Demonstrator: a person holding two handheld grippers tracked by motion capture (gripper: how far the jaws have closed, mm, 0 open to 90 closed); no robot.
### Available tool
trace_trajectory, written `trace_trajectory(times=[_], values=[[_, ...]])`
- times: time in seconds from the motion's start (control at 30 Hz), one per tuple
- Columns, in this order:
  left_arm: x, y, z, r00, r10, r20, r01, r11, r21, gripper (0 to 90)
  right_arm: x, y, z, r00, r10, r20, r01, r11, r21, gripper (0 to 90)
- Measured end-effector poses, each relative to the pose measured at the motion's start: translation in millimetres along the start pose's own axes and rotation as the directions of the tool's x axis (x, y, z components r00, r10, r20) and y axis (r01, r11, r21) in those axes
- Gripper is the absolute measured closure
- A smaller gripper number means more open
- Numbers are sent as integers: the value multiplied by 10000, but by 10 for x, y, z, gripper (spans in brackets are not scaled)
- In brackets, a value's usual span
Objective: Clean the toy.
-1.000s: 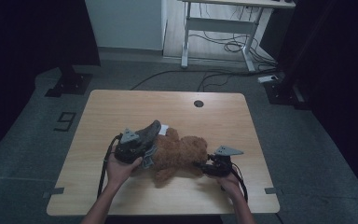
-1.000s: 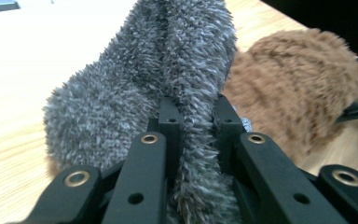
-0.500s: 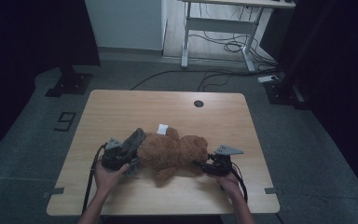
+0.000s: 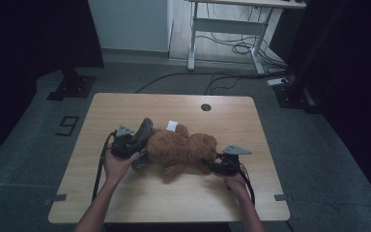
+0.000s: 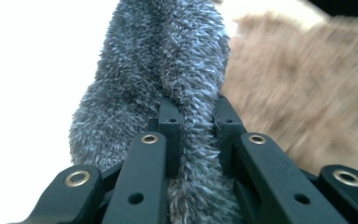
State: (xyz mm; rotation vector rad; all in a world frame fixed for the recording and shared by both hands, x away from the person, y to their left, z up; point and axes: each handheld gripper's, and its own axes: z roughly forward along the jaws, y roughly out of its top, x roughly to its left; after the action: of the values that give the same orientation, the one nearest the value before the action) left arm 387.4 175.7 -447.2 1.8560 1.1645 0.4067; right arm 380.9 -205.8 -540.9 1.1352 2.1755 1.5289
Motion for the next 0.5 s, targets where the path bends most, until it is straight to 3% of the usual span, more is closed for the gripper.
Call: trace_trajectory(times=[0.17, 0.27, 0.4, 0.5], values=[[-252, 332, 59, 9976, 541, 440, -530, 9983, -247, 775, 16, -3, -5, 10000, -49, 43, 49, 10000, 1, 451], [-439, 464, 236, 9936, 943, 628, -952, 9954, 106, 774, 21, -4, -4, 10000, -29, 67, 29, 10000, -7, 448], [-537, 448, 536, 9932, 776, 867, -850, 9927, 858, 772, 25, -15, -19, 10000, 3, 58, -3, 10000, 26, 442], [-531, 349, 634, 9931, 654, 971, -757, 9914, 1070, 770, 25, -20, -30, 10000, -70, 65, 70, 10000, 53, 428]])
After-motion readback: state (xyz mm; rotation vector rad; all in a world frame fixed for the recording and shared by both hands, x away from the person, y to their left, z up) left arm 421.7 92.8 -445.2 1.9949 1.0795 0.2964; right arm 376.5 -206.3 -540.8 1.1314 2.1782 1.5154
